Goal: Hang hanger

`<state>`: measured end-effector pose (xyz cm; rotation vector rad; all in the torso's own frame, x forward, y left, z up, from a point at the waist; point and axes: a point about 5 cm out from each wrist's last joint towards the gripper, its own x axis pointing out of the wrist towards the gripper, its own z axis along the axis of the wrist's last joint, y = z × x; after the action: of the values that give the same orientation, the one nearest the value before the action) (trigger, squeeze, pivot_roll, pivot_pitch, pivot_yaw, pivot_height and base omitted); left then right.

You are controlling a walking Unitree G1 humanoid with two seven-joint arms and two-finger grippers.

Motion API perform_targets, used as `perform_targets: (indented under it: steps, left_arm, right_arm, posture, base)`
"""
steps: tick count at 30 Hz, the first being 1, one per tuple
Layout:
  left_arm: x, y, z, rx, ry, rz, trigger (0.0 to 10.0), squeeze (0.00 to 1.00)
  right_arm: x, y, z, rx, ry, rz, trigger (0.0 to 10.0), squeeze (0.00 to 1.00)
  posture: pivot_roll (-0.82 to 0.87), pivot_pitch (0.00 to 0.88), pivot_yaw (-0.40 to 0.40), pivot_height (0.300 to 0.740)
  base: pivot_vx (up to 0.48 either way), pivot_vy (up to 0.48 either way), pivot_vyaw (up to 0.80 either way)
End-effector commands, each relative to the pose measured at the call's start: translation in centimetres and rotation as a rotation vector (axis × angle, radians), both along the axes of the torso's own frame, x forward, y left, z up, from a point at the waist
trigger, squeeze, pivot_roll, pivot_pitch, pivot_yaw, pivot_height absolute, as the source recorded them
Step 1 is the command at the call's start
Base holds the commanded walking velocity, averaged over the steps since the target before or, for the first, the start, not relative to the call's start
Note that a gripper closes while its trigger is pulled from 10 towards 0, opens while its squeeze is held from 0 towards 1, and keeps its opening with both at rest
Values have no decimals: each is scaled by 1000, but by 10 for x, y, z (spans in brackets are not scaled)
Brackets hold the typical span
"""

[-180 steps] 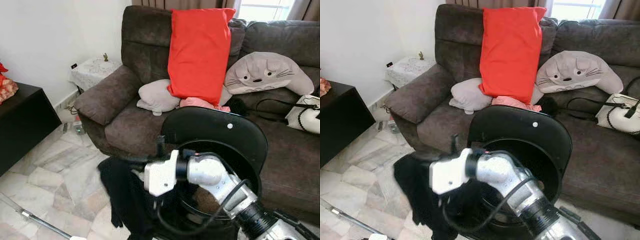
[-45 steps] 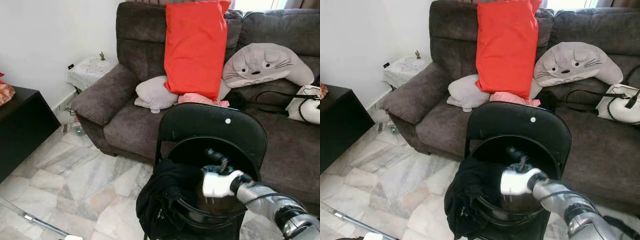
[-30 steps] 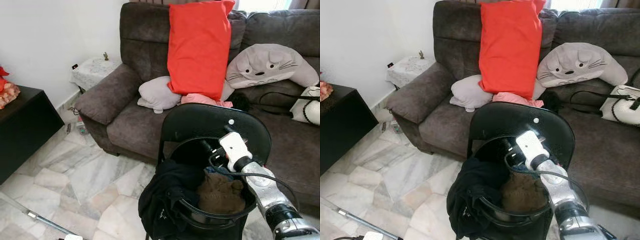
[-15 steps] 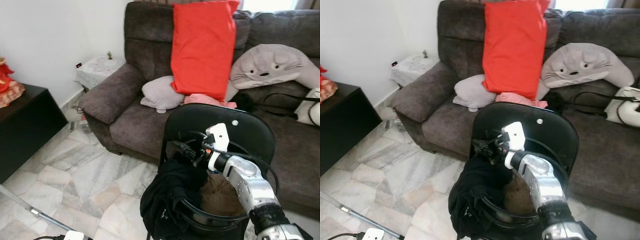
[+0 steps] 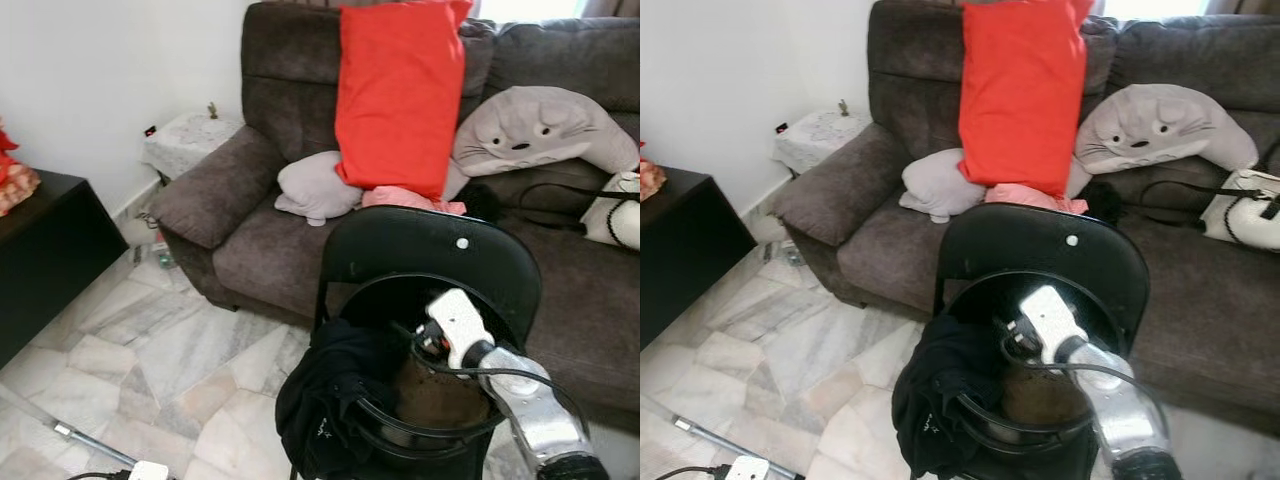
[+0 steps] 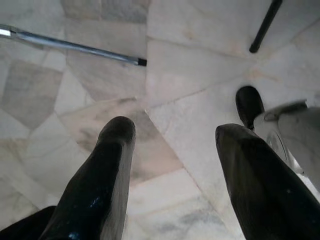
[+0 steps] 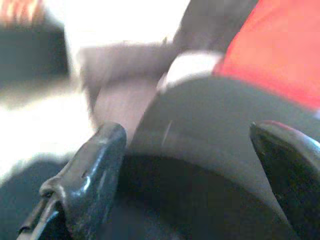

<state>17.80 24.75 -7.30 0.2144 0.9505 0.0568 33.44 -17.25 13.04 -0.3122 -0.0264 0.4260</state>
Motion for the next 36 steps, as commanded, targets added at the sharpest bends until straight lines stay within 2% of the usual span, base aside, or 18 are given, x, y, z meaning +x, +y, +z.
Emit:
perform_targets:
  steps: [1,3,4,10,12,16,20,26,36]
  left_arm:
    - [-8,5,-2,18,14,18,10000,0]
    - [-8,6,-2,-14,-22,103,10000,0]
    - [-8,7,-1,-19,-27,122,10000,0]
    - [-9,11,-1,-46,-53,222,10000,0]
    - [-10,12,-1,-73,-74,285,10000,0]
    - [-12,17,0,-99,-120,390,10000,0]
    - [-13,18,0,-90,-113,384,10000,0]
    - [-12,16,1,-96,-131,388,10000,0]
    - [-14,11,-2,-104,-124,379,10000,0]
  right_arm:
    - [0,-2,13,84,-87,-64,10000,0]
    - [-5,-5,21,281,-154,-204,10000,0]
    - [-7,-4,23,310,-166,-217,10000,0]
    - [-20,6,32,375,-218,-229,10000,0]
    - [-23,11,37,395,-238,-222,10000,0]
    - [-25,12,43,452,-253,-301,10000,0]
    - [-30,18,41,394,-262,-304,10000,0]
    - [-36,18,39,381,-260,-322,10000,0]
    - [-36,20,42,369,-258,-310,10000,0]
  posture:
    - [10,65,113,740]
    - [7,62,114,740]
    - [6,63,115,740]
    - [-9,61,115,740]
    - [-5,55,106,740]
    - [-12,46,94,740]
    - [-19,35,90,740]
    - [-17,19,82,740]
    - [-22,3,77,740]
  base:
    - [0,0,0]
    - [0,0,0]
    - [0,0,0]
    - [0,0,0]
    - [0,0,0]
    - [0,0,0]
    - [0,0,0]
    - [0,0,0]
    - [0,0,766]
